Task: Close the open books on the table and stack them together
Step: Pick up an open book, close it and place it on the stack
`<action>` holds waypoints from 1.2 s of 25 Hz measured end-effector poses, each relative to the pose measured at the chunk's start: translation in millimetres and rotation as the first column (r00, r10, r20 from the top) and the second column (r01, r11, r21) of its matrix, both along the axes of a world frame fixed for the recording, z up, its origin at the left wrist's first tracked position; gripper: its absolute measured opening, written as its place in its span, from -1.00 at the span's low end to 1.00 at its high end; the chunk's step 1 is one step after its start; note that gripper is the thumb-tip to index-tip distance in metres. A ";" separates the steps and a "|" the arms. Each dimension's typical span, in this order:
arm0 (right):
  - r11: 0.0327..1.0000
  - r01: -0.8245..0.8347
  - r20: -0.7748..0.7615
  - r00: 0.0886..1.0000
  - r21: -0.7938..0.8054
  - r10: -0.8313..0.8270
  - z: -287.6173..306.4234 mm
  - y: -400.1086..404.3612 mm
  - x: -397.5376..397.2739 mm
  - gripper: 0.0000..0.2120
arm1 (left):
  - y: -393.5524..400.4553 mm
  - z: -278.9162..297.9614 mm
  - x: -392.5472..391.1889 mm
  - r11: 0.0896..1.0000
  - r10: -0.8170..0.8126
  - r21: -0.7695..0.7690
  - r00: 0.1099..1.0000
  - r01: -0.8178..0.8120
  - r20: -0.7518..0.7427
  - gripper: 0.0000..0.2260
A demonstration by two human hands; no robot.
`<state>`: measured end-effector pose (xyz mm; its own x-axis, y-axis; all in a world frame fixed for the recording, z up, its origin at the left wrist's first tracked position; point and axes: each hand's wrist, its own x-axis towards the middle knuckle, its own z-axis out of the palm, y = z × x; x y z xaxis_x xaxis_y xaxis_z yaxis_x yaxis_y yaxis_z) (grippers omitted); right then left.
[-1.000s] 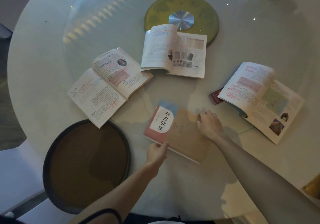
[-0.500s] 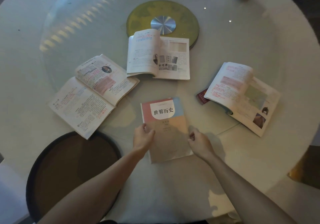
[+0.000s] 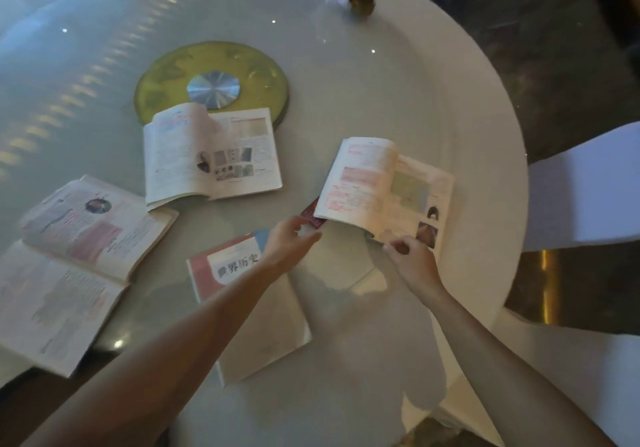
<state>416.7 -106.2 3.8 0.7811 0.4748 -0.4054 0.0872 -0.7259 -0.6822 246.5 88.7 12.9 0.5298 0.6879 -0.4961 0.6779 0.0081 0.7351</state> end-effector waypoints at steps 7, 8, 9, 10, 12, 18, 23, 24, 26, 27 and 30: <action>0.939 0.343 -0.047 0.938 -0.010 -0.343 -31.4 -33.3 94.8 -0.57 | 15.7 -10.6 124.6 0.995 0.025 0.095 0.997 -0.018 -0.069 -0.36; 0.933 0.360 -0.071 0.930 -0.026 -0.361 -36.6 -36.7 103.4 -0.55 | 18.9 -14.4 134.8 0.995 0.022 0.096 0.997 -0.014 -0.080 -0.34; 0.929 0.370 -0.102 0.923 -0.031 -0.371 -42.5 -39.4 111.5 -0.54 | 21.9 -18.4 145.3 0.996 0.023 0.091 0.996 -0.015 -0.091 -0.33; 0.920 0.389 -0.149 0.909 -0.034 -0.390 -45.6 -41.3 117.1 -0.54 | 23.8 -21.3 153.8 0.996 0.026 0.083 0.995 -0.018 -0.097 -0.31; 0.907 0.421 -0.216 0.883 -0.027 -0.417 -54.5 -43.9 129.4 -0.58 | 27.0 -30.3 167.9 0.997 0.026 0.070 0.990 -0.016 -0.137 -0.32; 0.915 0.403 -0.360 0.853 -0.007 -0.379 -73.7 -42.2 151.0 -0.70 | 37.3 -41.3 182.1 0.995 0.092 0.054 0.969 -0.082 -0.227 -0.31; 0.919 0.394 -0.396 0.846 0.016 -0.356 -74.5 -38.8 161.9 -0.79 | 41.0 -32.5 189.1 0.994 0.112 0.029 0.979 -0.108 -0.171 -0.54; 0.917 0.400 -0.415 0.836 0.012 -0.359 -71.1 -35.5 162.9 -0.81 | 38.3 -29.3 190.6 0.993 0.119 0.022 0.985 -0.117 -0.126 -0.58; 0.904 0.426 -0.472 0.802 0.023 -0.366 -63.4 -29.0 165.8 -0.86 | 27.1 -20.0 197.1 0.991 0.130 -0.005 0.991 -0.131 -0.033 -0.63; 0.901 0.432 -0.494 0.791 0.035 -0.360 -60.0 -26.7 167.0 -0.90 | 18.7 -15.2 201.7 0.994 0.107 -0.010 0.994 -0.107 0.009 -0.65; 0.880 0.473 -0.522 0.762 0.045 -0.383 -55.0 -22.4 168.3 -0.91 | -12.9 -6.4 216.6 0.997 -0.071 -0.030 0.992 0.075 0.100 -0.77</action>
